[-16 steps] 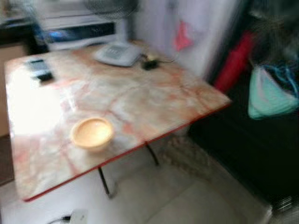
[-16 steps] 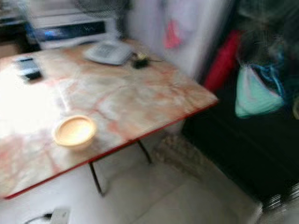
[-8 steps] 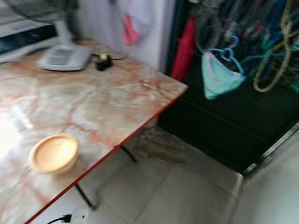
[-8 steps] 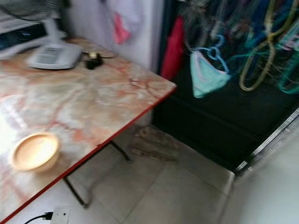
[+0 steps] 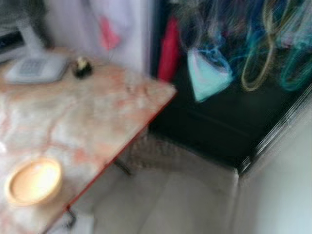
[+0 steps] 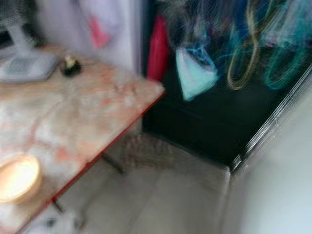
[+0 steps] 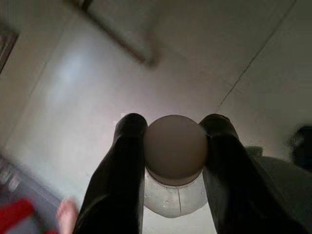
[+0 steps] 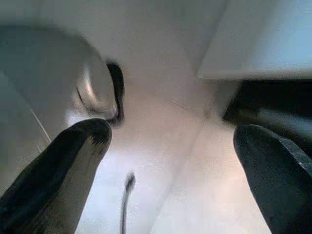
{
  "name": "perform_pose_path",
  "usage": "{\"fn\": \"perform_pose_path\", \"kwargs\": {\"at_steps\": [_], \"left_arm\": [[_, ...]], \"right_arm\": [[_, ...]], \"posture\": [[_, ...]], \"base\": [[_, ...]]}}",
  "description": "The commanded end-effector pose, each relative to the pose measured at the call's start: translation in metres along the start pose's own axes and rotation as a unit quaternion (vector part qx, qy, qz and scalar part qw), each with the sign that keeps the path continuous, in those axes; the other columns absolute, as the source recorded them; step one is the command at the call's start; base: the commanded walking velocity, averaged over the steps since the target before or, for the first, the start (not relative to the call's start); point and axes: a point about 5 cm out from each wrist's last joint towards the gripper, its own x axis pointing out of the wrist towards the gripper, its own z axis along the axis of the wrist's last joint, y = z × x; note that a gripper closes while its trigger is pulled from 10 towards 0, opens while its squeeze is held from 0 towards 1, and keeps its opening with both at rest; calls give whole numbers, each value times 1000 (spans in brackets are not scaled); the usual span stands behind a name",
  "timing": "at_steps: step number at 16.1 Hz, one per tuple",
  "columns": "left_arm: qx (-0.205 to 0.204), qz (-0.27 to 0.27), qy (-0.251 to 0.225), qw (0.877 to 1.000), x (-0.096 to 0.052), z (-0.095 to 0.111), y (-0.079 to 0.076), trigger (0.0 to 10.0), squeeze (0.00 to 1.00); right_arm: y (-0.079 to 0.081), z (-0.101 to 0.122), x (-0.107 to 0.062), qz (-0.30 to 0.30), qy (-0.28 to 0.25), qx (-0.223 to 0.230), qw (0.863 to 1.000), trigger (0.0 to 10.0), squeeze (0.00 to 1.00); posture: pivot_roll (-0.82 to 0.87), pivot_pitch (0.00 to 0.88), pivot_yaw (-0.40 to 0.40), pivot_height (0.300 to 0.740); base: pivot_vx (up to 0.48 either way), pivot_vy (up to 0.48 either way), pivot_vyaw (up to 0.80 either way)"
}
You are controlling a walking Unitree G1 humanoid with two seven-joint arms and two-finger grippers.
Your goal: Restocking fridge
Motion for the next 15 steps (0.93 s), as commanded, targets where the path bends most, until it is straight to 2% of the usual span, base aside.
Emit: {"fn": "perform_pose_path", "kwargs": {"at_steps": [1, 9, 15], "left_arm": [[5, 7, 22, 1000, -1, -13, 7, 10000, 0], [-10, -4, 38, 999, -3, -23, 5, 10000, 0], [10, -7, 36, 999, -2, -19, 10, 10000, 0]], "right_arm": [[3, 1, 1, 4, -1, -3, 1000, 10000, 0], [3, 1, 1, 3, 0, -2, 1000, 10000, 0], [6, 0, 1, 0, -5, 11, 1000, 10000, 0]], "posture": [[60, 0, -51, 740], [59, 0, -53, 740], [42, 0, -29, 740]], "base": [[0, -262, -788], [0, 0, -788], [0, 0, -788]]}}
